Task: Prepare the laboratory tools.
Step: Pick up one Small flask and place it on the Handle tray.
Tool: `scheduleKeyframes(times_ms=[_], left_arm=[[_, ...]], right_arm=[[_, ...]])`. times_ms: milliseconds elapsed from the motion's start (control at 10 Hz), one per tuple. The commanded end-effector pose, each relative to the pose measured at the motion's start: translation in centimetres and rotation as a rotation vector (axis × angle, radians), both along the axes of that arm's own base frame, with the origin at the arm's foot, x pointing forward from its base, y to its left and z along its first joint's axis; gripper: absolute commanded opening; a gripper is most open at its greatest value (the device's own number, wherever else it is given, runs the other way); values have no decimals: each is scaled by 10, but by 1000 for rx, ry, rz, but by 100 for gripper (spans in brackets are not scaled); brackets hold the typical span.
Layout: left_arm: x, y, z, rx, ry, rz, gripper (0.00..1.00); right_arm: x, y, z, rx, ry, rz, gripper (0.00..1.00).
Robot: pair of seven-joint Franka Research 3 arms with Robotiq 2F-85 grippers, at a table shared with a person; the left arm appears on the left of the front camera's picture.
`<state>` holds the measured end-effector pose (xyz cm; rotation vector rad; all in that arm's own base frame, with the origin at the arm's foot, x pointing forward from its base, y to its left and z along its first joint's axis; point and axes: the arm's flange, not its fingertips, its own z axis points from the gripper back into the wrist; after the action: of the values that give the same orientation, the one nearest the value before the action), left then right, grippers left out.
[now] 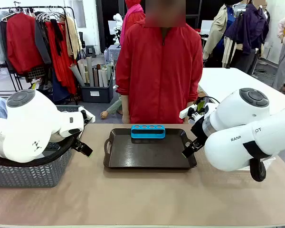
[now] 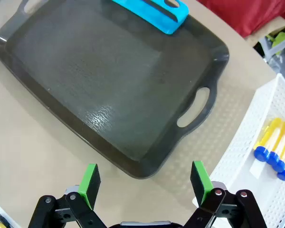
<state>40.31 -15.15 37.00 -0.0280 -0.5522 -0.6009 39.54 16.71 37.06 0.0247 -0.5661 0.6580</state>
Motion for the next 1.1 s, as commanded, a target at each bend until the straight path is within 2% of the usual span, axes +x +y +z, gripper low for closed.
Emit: scheduleKeyframes(times_ms=[0,1000], left_arm=[[0,0,0,0,0,0,100],[0,0,0,0,0,0,100]], right_arm=[[0,0,0,0,0,0,100],[0,0,0,0,0,0,100]])
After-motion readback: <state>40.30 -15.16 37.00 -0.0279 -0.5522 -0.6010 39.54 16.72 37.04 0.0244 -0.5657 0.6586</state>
